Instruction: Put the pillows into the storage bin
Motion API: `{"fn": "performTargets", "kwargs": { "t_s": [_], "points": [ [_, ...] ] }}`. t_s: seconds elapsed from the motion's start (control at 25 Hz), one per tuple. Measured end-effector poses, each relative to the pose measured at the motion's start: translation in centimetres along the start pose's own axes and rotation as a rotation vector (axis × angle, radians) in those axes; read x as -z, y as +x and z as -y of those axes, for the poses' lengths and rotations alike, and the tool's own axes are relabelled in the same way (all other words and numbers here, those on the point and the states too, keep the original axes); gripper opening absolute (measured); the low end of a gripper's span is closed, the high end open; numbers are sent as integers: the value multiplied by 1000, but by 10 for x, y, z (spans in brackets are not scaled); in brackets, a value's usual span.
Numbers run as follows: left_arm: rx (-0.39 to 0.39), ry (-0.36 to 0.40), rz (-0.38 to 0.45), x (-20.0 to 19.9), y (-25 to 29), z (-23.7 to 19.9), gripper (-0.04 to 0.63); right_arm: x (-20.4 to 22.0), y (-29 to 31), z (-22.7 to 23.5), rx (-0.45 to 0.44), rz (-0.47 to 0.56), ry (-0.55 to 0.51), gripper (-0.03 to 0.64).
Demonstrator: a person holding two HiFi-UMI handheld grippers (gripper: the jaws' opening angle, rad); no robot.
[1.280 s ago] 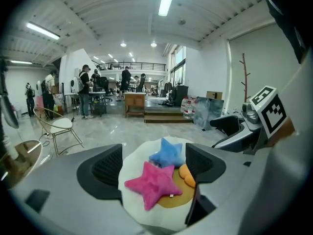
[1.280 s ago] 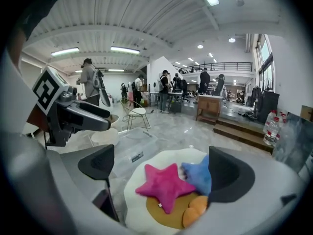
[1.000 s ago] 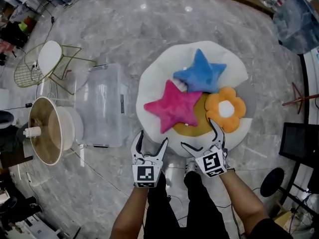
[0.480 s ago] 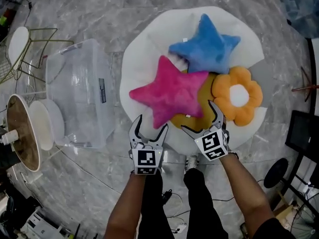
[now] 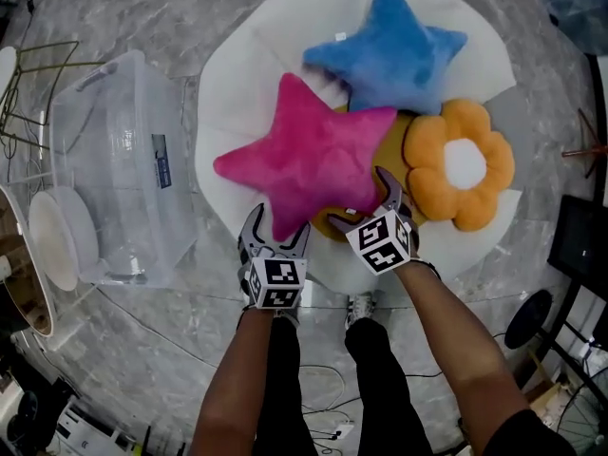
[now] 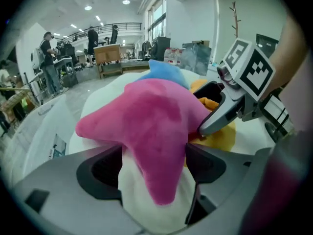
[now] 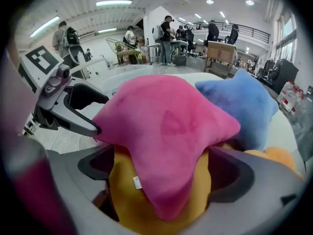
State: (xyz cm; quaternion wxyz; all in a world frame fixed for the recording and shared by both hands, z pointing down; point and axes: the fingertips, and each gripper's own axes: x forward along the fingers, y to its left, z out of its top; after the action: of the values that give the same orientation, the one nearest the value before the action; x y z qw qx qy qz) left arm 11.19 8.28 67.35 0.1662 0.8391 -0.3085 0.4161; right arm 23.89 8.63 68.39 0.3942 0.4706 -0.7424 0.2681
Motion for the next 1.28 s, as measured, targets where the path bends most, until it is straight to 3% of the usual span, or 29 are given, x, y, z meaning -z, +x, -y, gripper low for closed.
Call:
{"fn": "performTargets", "kwargs": {
  "t_s": [0.12, 0.2, 0.28, 0.4, 0.64, 1.04, 1.28],
  "points": [
    [-7, -42, -29, 9, 14, 3, 387, 6, 12, -1, 40, -14, -16, 592],
    [-5, -68, -40, 10, 20, 3, 387, 7, 16, 6, 75, -19, -18, 525],
    [15, -86, -69, 13, 27, 7, 385, 9, 18, 9, 83, -35, -23, 505],
    [33, -91, -104, 11, 32, 8, 339, 9, 19, 8, 66, -60, -20, 447],
    [14, -95, -58, -2, 20, 10, 271, 1, 8, 8, 36, -62, 10, 358],
    [32, -73, 24, -18, -34, 18, 242, -16, -45, -13, 64, 3, 25, 336],
    [-6, -74, 81, -20, -79, -6, 244, -54, -68, -44, 87, 52, -13, 337]
  ]
}}
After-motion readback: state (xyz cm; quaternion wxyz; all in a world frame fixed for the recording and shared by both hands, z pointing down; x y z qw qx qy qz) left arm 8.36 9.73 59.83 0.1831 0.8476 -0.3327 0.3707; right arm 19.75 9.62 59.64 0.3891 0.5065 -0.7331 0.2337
